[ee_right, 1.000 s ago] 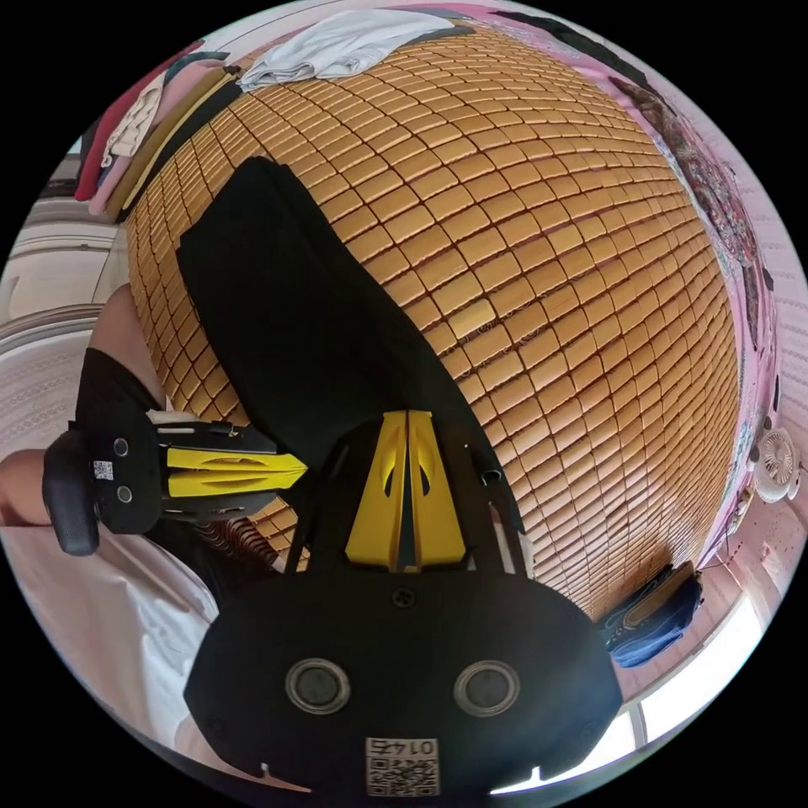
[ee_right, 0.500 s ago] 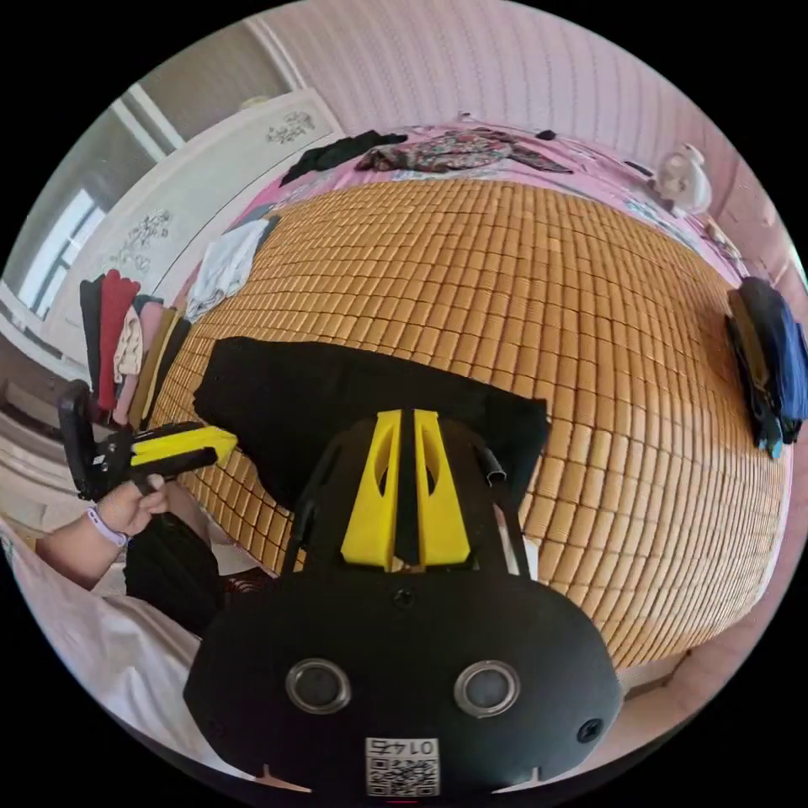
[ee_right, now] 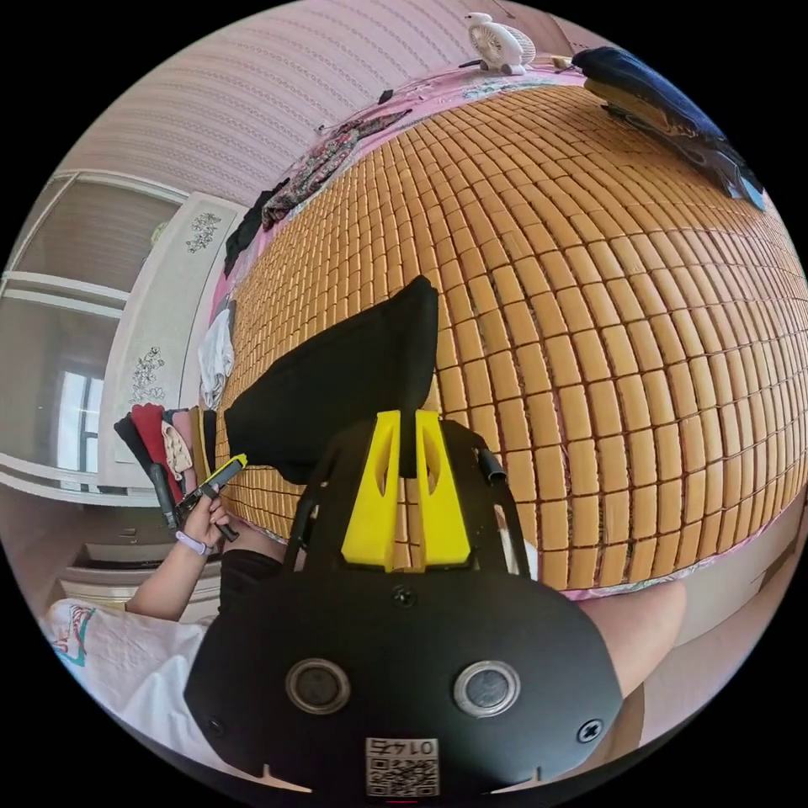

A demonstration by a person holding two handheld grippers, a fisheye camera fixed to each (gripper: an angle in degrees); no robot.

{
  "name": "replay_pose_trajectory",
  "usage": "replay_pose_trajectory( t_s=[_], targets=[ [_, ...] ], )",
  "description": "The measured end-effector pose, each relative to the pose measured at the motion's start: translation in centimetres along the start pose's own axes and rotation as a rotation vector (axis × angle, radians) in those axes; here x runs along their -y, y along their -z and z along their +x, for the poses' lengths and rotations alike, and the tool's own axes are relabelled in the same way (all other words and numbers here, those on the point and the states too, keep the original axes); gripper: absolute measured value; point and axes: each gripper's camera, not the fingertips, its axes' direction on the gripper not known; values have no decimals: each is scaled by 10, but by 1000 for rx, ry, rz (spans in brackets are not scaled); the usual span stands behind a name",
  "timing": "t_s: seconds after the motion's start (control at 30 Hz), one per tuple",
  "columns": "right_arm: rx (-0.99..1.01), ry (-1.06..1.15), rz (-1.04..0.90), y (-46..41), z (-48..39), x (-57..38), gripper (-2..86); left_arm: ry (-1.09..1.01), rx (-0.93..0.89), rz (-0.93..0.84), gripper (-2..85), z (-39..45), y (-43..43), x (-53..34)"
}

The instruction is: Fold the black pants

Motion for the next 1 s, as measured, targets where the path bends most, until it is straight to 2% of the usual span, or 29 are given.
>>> replay_pose_trajectory(
  t_s=[0.1,0.2,0.27,0.3,0.37,0.43,0.53,0.63,0.83,0.93,1.0],
  targets=[
    [114,130,109,33,-30,10,27,-5,-31,-8,-10,3,1,4],
    [214,369,145,45,-96,16,28,69,-121,22,-10,-4,0,0],
    [318,599,84,25,-163,6,34,110,-178,38,-10,-12,3,-4],
    [339,644,55,16,-178,1,36,126,-224,46,-10,-18,7,-8],
    [400,799,-105,-36,-225,-24,60,146,-273,71,-10,-31,17,-16],
    [340,846,-224,-79,-240,-40,83,186,-278,111,-9,-48,30,-25],
    [237,775,-300,-112,-230,-48,92,247,-272,155,-6,-78,45,-36],
    [262,689,-224,-97,-201,-43,94,243,-283,170,14,-95,48,-31],
    [52,392,-108,-77,-130,-20,110,139,-310,202,122,-88,35,23],
    [19,311,-123,-86,-115,-11,131,82,-271,130,144,-78,16,55],
    [19,296,-151,-96,-113,-8,133,69,-292,3,142,-74,-3,74]
  ],
)
